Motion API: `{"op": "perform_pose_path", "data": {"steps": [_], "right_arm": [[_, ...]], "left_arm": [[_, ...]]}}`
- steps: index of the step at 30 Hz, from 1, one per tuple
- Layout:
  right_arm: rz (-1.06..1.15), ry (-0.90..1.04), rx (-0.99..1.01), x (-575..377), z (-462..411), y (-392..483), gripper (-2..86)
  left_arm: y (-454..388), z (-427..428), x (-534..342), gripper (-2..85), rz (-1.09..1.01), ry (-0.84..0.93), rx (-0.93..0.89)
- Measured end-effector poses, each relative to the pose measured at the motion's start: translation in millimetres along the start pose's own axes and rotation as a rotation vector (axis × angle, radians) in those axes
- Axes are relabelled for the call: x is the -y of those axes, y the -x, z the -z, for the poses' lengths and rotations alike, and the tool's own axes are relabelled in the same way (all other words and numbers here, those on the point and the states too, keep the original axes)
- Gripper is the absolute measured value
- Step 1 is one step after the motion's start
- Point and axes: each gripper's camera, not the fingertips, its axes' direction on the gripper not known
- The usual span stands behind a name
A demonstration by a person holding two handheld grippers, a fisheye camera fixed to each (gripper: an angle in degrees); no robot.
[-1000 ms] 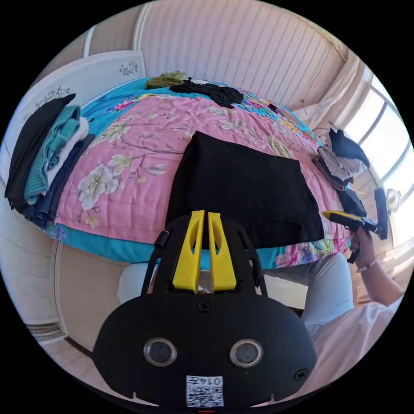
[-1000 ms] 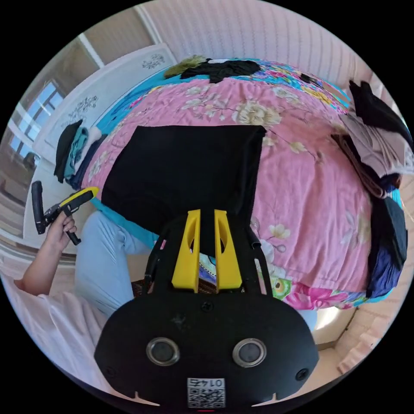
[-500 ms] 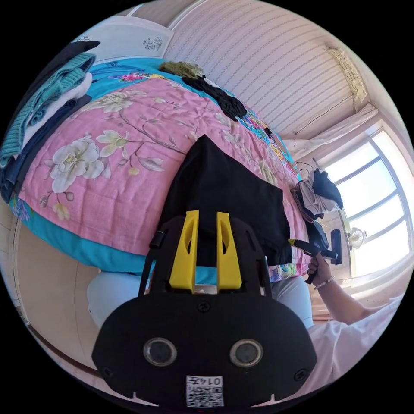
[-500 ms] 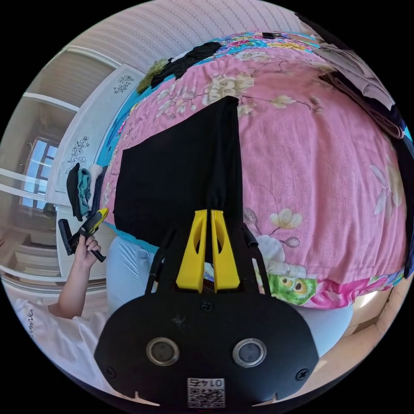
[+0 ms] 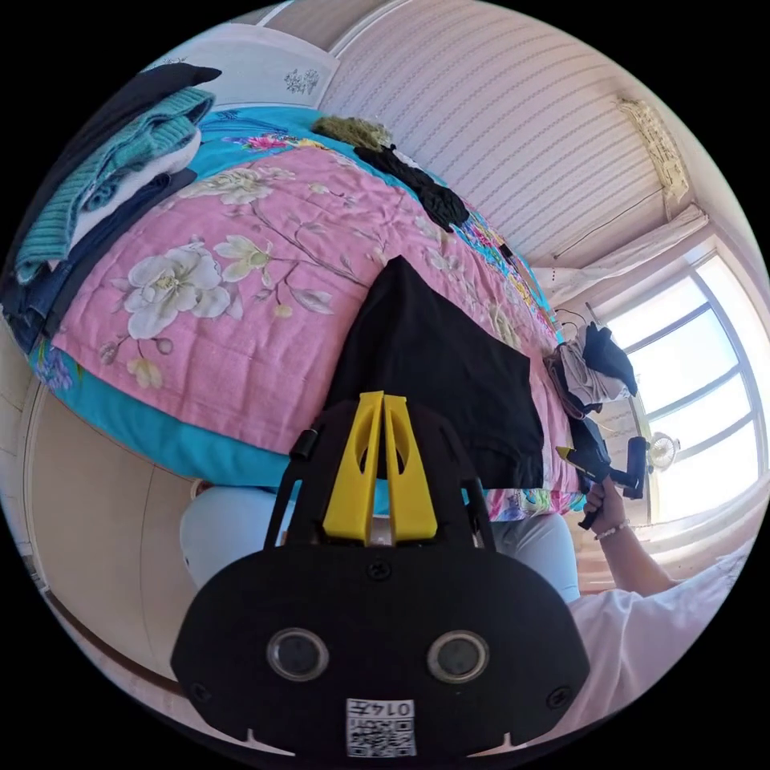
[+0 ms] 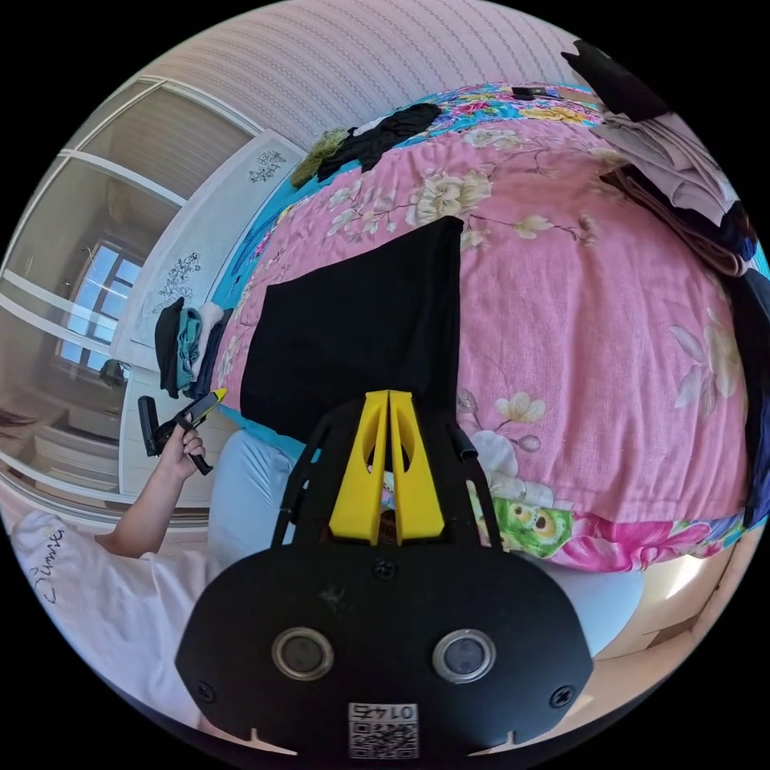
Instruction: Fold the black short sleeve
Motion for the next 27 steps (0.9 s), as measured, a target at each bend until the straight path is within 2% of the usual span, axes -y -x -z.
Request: {"op": "perform_pose_path", "data": {"steps": [3,6,8,12,15,21,27], "right_arm": [[-0.023,-0.020,0.006,0,-4,-5,0.8],[-0.064,-0.068,-0.053,0,-6,-8,3.6],[-0.099,-0.064,-0.041,2,-17,-12,6.6],[-0.127,-0.030,-0.051,7,-37,-12,6.7],[-0.097,0.022,-0.075,10,-51,-9,2.6],[-0.039,-0.047,-0.014,5,-41,-3,0.1],[-0.035,-0.039,-0.003,5,-53,0,-0.2]], "left_arm": [[-4,-15,8,6.2,-0.018,0.022,0.021],[-1,-42,13,7.8,0.000,0.113,-0.010],[-1,-56,14,6.2,-0.002,0.148,-0.006],[1,-62,12,-0.2,0.013,0.140,0.020],[9,-57,10,-0.8,0.035,0.126,-0.015],[19,-38,8,-1.0,0.052,0.086,-0.081],[12,-52,-3,-1.0,-0.033,0.097,-0.008]]}}
